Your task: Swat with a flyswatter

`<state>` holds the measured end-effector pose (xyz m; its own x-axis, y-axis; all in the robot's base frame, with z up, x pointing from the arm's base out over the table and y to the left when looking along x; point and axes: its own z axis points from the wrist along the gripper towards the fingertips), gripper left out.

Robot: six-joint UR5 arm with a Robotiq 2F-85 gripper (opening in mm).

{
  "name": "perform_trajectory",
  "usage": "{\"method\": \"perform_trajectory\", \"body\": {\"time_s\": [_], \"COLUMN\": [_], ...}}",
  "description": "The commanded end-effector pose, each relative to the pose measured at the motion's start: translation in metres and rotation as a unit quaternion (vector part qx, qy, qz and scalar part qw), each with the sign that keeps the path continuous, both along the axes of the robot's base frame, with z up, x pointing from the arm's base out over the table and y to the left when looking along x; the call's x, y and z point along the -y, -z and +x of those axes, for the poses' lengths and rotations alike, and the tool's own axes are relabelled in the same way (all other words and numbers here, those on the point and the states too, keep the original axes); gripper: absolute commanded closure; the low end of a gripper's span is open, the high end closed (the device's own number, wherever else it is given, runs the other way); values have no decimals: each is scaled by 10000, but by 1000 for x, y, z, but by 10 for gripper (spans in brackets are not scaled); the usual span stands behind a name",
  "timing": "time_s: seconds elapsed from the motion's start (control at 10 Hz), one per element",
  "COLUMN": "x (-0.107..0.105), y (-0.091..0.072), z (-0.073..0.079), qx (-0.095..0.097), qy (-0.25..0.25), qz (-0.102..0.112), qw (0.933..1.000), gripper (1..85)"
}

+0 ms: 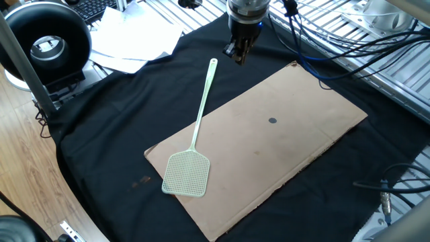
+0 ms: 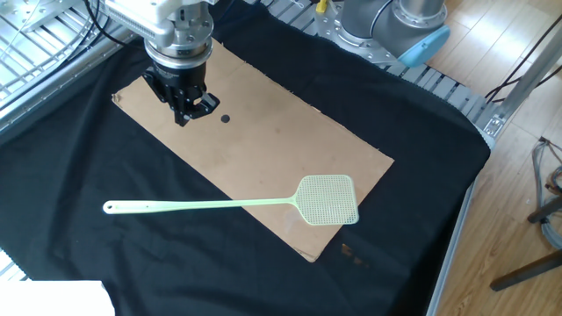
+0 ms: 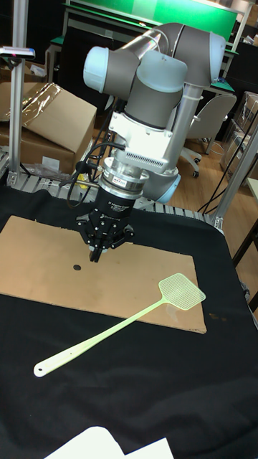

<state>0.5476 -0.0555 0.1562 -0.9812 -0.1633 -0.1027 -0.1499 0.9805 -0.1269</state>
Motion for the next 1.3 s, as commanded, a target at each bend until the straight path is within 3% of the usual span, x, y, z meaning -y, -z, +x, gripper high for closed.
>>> {"method": "perform_trajectory", "body": {"time_s": [0.0,1.2], "x": [-5,-5], "y": [2,9], "z": [-3,-4], "qx": [1,31], "qy": [43,193], "qz": [193,227], "qw": [9998,9996], "gripper": [727,743]}}
